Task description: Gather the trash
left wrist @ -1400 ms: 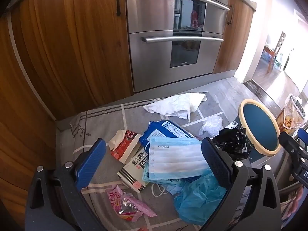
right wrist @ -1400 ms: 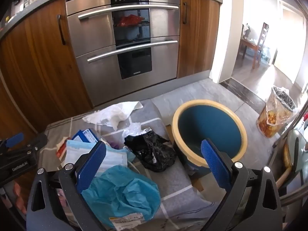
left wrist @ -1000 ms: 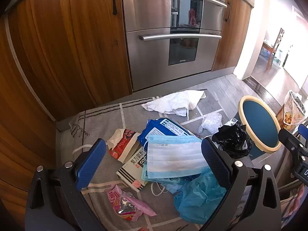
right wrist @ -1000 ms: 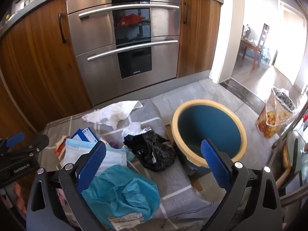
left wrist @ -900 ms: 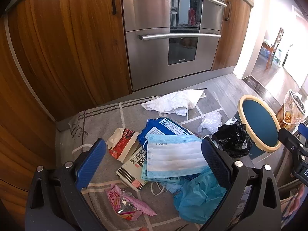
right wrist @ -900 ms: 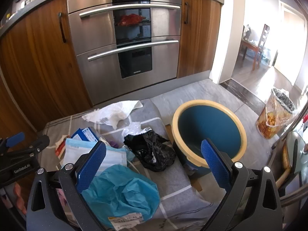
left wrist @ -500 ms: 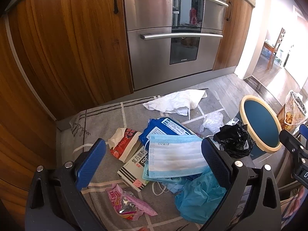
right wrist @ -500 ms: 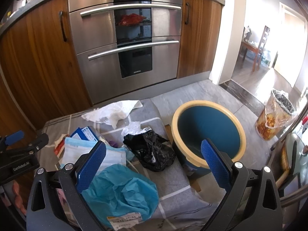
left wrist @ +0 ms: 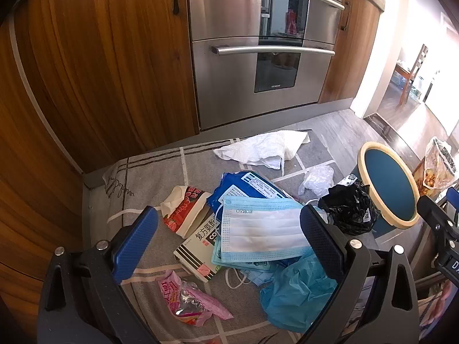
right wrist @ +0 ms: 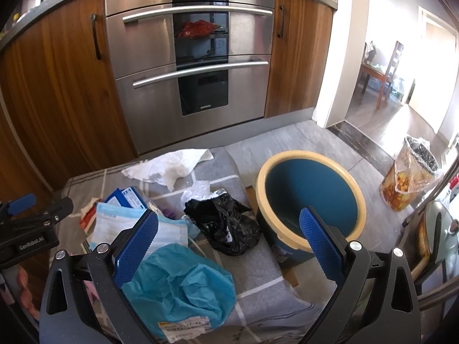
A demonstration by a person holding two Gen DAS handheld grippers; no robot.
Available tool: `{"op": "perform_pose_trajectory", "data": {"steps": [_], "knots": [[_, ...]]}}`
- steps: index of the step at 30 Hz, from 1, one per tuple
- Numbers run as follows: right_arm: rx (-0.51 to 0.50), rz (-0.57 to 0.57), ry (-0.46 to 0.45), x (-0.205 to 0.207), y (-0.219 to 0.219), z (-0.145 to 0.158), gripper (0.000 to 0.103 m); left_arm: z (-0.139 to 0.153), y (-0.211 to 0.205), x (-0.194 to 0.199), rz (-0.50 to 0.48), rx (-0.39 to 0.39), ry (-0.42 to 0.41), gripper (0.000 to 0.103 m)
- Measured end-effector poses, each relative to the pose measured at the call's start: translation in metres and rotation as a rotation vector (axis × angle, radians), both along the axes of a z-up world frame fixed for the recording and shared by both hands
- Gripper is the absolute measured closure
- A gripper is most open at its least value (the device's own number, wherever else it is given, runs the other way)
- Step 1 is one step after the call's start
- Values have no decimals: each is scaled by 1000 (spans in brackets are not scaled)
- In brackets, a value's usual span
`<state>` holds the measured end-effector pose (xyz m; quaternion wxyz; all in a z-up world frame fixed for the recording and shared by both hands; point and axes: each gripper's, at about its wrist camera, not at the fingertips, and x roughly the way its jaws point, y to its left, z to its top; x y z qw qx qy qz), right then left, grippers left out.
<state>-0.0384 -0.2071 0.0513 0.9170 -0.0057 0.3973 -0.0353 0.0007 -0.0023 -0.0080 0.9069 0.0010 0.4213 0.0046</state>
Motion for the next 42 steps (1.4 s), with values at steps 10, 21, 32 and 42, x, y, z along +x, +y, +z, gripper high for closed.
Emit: {"op": "perform_pose_trajectory", "data": {"steps": [10, 21, 32, 42], "knots": [[2, 1, 4, 0, 1, -1, 5, 0, 0, 1, -1, 0, 5, 5], [10, -2, 21, 1, 1, -4, 5, -2, 1, 2, 2, -11, 14, 5], [10, 4, 25, 1, 1, -3, 5, -4, 4, 3, 11, -19, 11, 5], [47, 49, 29, 12, -7, 4, 5, 0, 1, 0, -4, 20, -23, 5]]}}
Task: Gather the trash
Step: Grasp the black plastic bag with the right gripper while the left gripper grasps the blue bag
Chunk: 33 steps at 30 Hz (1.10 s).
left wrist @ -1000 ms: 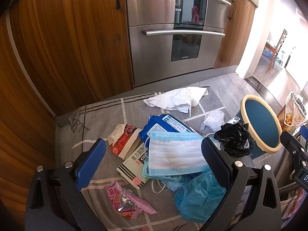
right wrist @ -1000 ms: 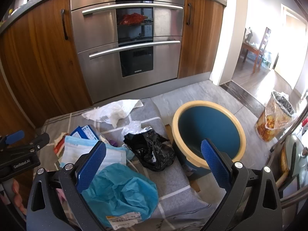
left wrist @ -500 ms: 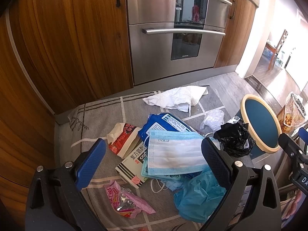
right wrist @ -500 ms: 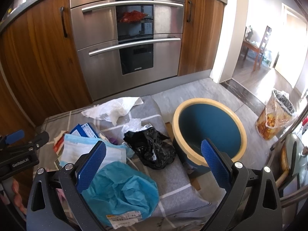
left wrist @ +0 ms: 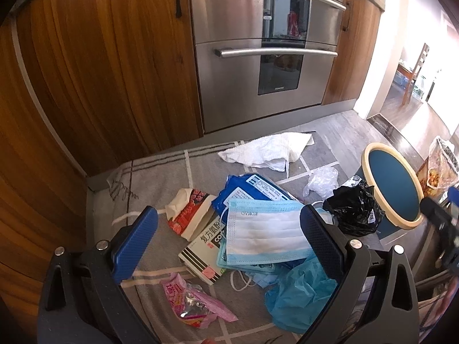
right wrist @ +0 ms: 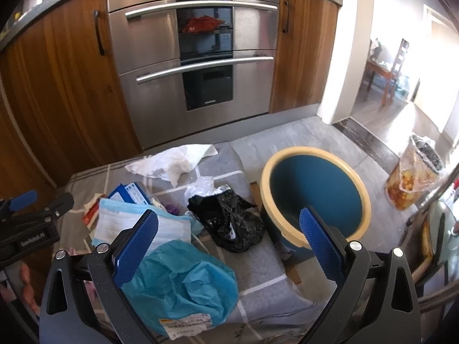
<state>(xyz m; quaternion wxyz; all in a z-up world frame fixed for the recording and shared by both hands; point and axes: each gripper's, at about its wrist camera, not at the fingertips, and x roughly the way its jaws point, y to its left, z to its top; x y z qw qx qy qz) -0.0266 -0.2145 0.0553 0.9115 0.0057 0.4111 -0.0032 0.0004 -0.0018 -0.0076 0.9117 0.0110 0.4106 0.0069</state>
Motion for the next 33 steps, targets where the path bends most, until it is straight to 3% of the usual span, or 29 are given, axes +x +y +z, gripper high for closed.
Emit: {"op": "perform_pose_trajectory", "data": {"steps": [7, 11, 16, 17, 19, 23, 26, 29, 31, 33], "knots": [[-49, 249, -70, 32, -17, 30, 5, 5, -16, -1, -117, 12, -43, 5], [15, 301, 23, 54, -25, 15, 6, 8, -25, 10, -173, 62, -68, 5], [-55, 388, 126, 74, -17, -25, 11, -7, -13, 48, -143, 47, 2, 5], [-63, 401, 167, 77, -15, -37, 14, -11, -10, 52, -132, 56, 22, 5], [-94, 410, 234, 82, -11, -59, 32, -19, -2, 59, -103, 67, 51, 5], [-63, 403, 306, 89, -9, -82, 41, -30, 7, 65, -75, 23, 111, 5], [-24, 384, 371, 95, -8, -98, 51, -35, 0, 62, -121, -14, 128, 5], [-14, 373, 429, 99, -8, -113, 68, -37, -17, 56, -178, 0, 133, 5], [-14, 361, 442, 100, -8, -116, 90, -38, -30, 51, -234, -7, 137, 5], [-19, 350, 431, 100, -9, -113, 91, -38, -41, 47, -280, -6, 136, 6]]}}
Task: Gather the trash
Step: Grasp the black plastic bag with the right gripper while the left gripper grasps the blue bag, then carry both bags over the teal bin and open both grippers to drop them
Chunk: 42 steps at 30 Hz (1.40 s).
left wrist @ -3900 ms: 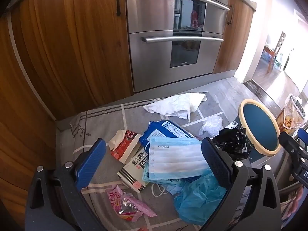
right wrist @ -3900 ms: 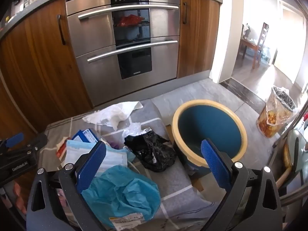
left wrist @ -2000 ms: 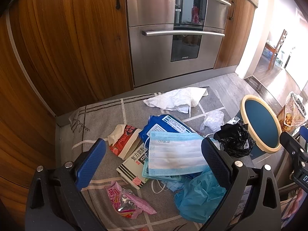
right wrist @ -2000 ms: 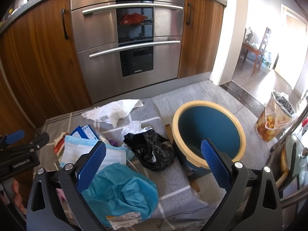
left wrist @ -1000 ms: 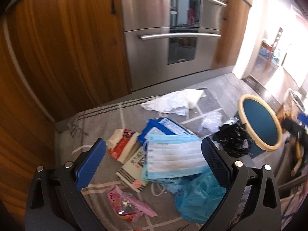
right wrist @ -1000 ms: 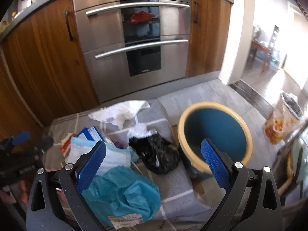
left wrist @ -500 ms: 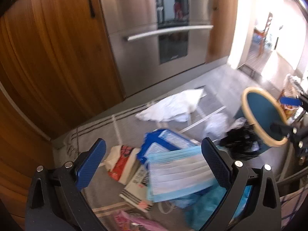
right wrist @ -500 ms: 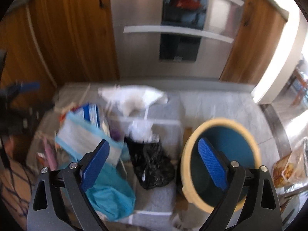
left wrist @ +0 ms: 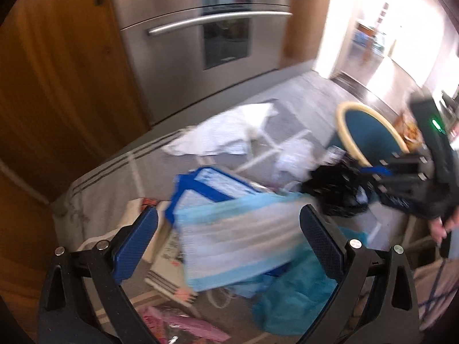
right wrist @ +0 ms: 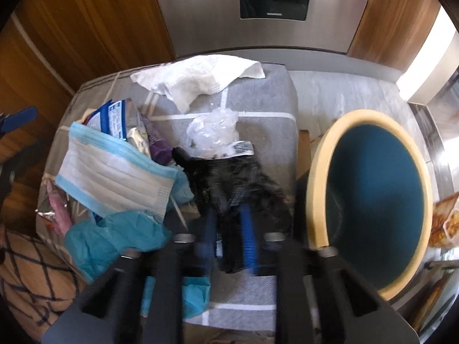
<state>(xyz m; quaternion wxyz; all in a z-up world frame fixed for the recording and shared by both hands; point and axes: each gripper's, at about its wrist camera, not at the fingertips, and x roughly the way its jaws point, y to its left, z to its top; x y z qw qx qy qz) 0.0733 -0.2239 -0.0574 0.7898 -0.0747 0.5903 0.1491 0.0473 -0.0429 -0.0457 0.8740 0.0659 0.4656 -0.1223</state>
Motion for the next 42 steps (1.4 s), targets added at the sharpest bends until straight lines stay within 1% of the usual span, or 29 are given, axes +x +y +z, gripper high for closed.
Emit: {"op": "perform_pose_trajectory", "data": {"steps": [2, 4, 6, 8, 11, 14, 15, 17, 19, 20, 22, 24, 25, 27, 29, 30, 32, 33, 34, 35, 38, 42], "knots": [[22, -15, 1, -1, -5, 7, 92, 0, -12, -6, -48, 3, -2, 6], [17, -32, 0, -2, -10, 15, 92, 1, -19, -11, -85, -16, 8, 6], [33, -56, -4, -2, -13, 23, 93, 1, -27, -17, -118, -21, 13, 6], [48, -70, -28, -2, -17, 36, 93, 2, -33, -21, -148, -27, 12, 6], [27, -77, -85, -8, -19, 58, 93, 2, -43, -30, -182, -39, 12, 8], [3, -107, -141, -20, -23, 83, 93, -6, -55, -39, -213, -79, 56, 16], [3, -117, -158, -24, -24, 90, 93, -10, -61, -42, -230, -80, 64, 21], [3, -141, -195, -35, -29, 106, 93, -16, -74, -49, -267, -65, 61, 26], [3, -160, -229, -43, -32, 116, 93, -23, -89, -55, -303, -31, 57, 32], [10, -175, -232, -45, -34, 118, 93, -26, -95, -58, -316, -14, 53, 34], [42, -227, -225, -51, -45, 121, 93, -34, -106, -63, -336, 9, 51, 41], [79, -254, -207, -53, -53, 120, 93, -41, -110, -64, -352, 15, 64, 44], [89, -247, -206, -52, -53, 120, 93, -48, -114, -66, -366, 32, 70, 49], [66, -236, -220, -54, -52, 119, 93, -56, -120, -68, -391, 59, 82, 54], [68, -236, -208, -51, -52, 115, 93, -59, -122, -67, -392, 78, 83, 61], [71, -238, -204, -50, -52, 113, 93, -61, -122, -65, -386, 86, 83, 68], [69, -237, -203, -46, -53, 110, 93, -61, -120, -62, -377, 77, 85, 71], [69, -237, -204, -46, -54, 110, 93, -61, -118, -61, -372, 79, 82, 74], [68, -239, -203, -46, -54, 110, 93, -61, -117, -61, -370, 82, 79, 85], [67, -242, -205, -44, -55, 109, 93, -60, -115, -61, -369, 81, 79, 88], [70, -246, -209, -42, -57, 109, 93, -58, -110, -58, -359, 36, 92, 91], [71, -256, -213, -39, -62, 108, 93, -46, -106, -61, -348, 24, 67, 93]]}}
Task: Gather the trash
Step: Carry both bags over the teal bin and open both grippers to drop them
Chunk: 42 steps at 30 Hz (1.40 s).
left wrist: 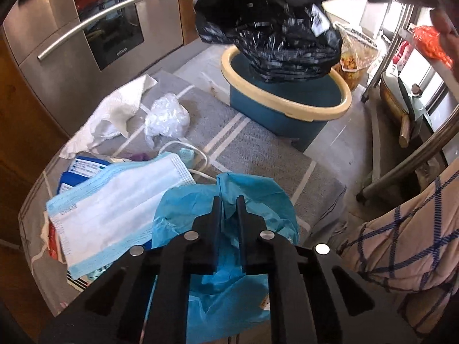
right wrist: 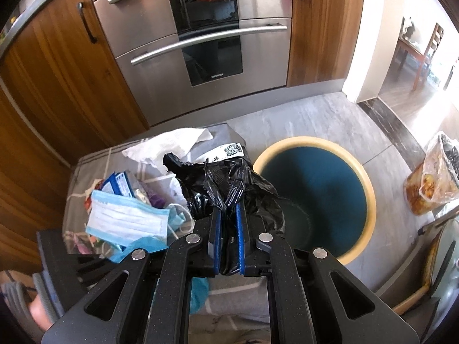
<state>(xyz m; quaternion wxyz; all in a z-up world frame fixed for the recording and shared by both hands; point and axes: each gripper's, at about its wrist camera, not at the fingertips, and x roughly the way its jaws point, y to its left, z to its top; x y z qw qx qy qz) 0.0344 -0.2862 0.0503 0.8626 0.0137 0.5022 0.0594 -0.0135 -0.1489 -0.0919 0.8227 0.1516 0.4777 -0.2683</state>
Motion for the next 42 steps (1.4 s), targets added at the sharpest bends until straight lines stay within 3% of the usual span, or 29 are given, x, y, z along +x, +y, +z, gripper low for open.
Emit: {"op": "perform_pose_trajectory", "data": {"steps": [11, 17, 26, 36, 42], "knots": [[-24, -81, -38, 1, -23, 6, 93, 44, 18, -3, 59, -77, -74, 96], [-11, -196, -65, 9, -63, 14, 93, 71, 29, 2, 91, -144, -113, 97], [-28, -301, -24, 32, -98, -7, 93, 117, 32, 20, 110, -228, -194, 97], [3, -399, 18, 50, -141, -35, 93, 158, -26, 70, 60, -285, -285, 97], [20, -477, 73, 53, -172, -62, 93, 142, -82, 110, 48, -286, -259, 97]]}}
